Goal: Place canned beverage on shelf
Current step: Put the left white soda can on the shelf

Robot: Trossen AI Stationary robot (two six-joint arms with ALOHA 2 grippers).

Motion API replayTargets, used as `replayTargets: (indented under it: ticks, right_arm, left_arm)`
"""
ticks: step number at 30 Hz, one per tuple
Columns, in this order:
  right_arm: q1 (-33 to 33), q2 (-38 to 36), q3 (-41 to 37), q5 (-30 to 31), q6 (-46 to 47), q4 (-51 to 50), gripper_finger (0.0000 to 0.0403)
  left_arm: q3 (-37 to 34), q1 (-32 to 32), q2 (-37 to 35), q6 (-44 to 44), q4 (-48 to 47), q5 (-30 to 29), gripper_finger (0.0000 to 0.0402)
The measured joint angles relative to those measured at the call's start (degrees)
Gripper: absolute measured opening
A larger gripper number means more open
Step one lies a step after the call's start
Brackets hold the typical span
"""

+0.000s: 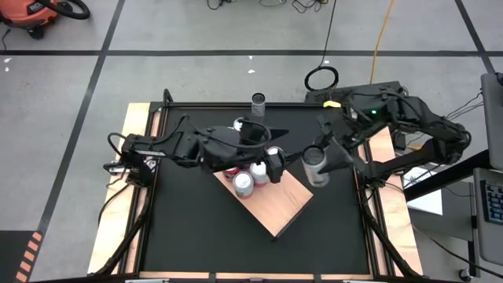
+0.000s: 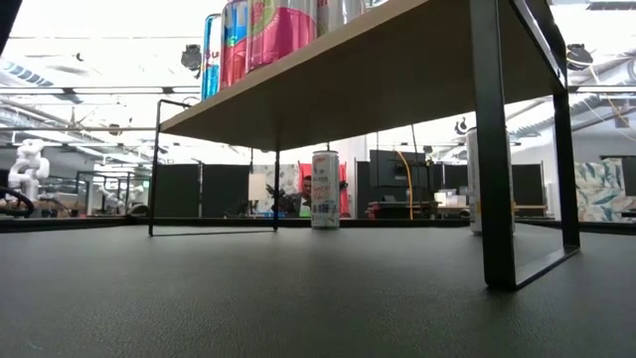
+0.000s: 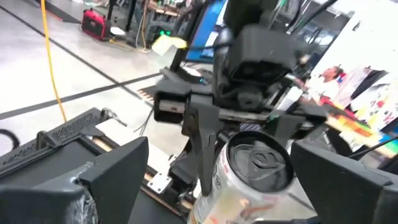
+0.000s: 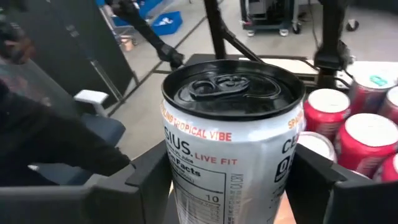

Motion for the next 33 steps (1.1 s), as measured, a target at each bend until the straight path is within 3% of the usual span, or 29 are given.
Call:
replayTargets:
  ticks: [5, 12, 18, 29, 33]
  right_arm:
    - [-0.1, -6.8, -7.3, -1.9, 2.2, 3.0, 0.0223]
    - [-0.1, -17.5, -24.1, -6.3, 13.2, 26.8, 0.0220]
    - [-0.1, -21.3, -35.0, -4.9, 18.9, 42.9, 0.0218]
    - [0.5, -20.7, -38.5, -4.7, 4.2, 43.7, 0.0218]
    - [0.4, -19.7, -38.6, -4.1, 3.0, 43.1, 0.0218]
  left_arm:
    - [0.1, -1.4, -1.9, 0.0, -0.3, -1.9, 0.0392]
    - [0.0, -2.8, -3.4, 0.1, -0.4, -3.9, 0.0392]
    - [0.0, -3.6, -3.4, 0.0, -0.4, -4.3, 0.0392]
    - [0.0, -6.2, -3.4, 0.1, -0.6, -8.2, 0.0392]
    - [0.0, -6.6, -3.4, 0.1, -0.7, -8.9, 0.0392]
